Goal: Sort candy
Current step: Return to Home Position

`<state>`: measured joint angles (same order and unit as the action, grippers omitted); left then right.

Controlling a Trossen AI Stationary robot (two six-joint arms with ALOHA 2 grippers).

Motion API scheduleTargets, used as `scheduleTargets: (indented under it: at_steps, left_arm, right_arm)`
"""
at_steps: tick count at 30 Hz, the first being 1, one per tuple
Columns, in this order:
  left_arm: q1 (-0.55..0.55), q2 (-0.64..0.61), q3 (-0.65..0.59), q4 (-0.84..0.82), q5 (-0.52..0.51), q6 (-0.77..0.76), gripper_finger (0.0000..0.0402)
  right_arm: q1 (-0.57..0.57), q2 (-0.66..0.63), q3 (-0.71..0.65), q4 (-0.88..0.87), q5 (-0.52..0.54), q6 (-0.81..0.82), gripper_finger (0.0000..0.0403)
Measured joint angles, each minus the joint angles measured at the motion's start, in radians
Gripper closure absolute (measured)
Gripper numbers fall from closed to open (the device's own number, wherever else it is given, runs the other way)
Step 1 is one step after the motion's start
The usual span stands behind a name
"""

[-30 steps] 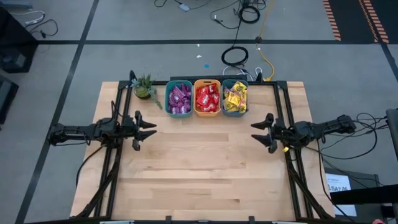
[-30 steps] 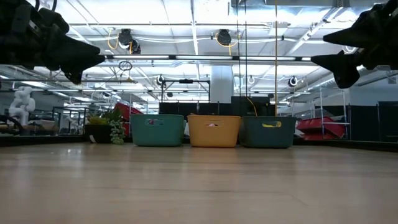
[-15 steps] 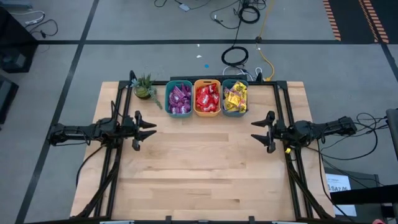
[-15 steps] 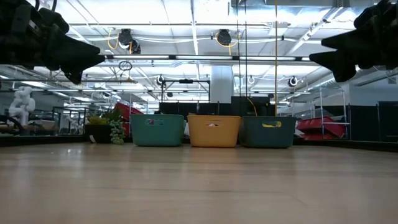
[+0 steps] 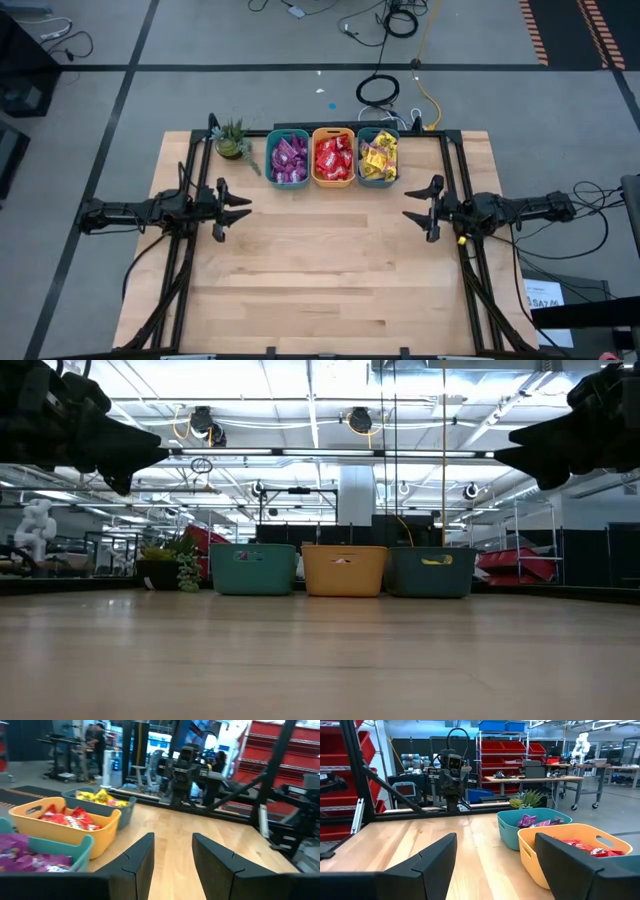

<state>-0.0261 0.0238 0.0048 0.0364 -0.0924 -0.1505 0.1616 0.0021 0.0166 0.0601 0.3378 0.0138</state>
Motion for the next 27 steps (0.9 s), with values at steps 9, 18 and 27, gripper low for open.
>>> scheduleTargets:
  at_steps: [9,18,27]
  left_arm:
    - [0.0,0.0,0.001,0.016,-0.178,0.003,0.0259]
    - [0.0,0.0,0.002,0.017,-0.227,0.001,0.0259]
    - [0.0,0.0,0.002,0.013,-0.222,0.001,0.0259]
  right_arm:
    - [0.0,0.0,0.0,0.0,0.0,0.008,0.0142]
    - [0.0,0.0,0.0,0.0,0.0,0.008,0.0142]
    - [0.0,0.0,0.0,0.0,0.0,0.008,0.0142]
